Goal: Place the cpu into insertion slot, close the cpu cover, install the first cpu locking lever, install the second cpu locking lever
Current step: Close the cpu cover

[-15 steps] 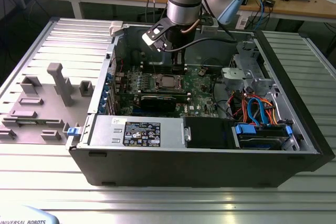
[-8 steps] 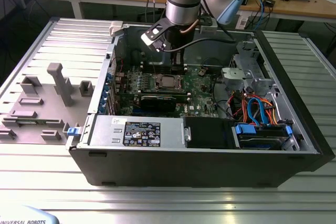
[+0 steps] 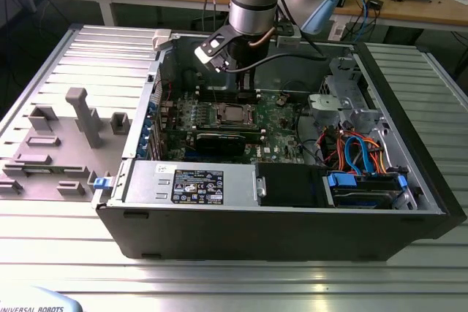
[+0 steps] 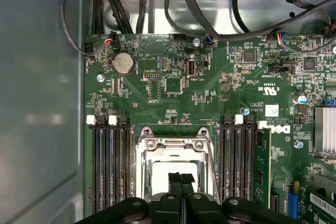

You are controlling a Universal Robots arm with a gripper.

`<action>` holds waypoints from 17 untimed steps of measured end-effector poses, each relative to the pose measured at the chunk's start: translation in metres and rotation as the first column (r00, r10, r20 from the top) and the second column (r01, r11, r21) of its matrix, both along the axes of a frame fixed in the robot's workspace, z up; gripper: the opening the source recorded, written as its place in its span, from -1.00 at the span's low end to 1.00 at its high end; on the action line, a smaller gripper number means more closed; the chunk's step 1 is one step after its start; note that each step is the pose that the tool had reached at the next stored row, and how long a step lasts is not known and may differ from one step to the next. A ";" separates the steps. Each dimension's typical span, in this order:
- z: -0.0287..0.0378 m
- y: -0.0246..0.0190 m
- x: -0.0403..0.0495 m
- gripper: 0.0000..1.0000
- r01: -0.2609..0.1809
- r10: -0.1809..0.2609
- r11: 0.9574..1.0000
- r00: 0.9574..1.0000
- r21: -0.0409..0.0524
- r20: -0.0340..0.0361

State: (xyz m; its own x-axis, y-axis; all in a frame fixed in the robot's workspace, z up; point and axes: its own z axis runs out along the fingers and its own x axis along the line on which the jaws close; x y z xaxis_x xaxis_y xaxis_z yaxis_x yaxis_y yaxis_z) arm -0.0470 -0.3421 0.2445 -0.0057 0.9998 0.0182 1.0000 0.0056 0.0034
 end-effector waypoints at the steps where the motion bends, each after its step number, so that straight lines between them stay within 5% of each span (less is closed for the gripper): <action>1: 0.0000 0.0000 -0.0001 -0.79 0.000 0.000 1.000 1.000 0.000 0.000; 17: -0.0004 0.0000 -0.0029 -0.79 0.000 0.000 1.000 1.000 0.000 0.000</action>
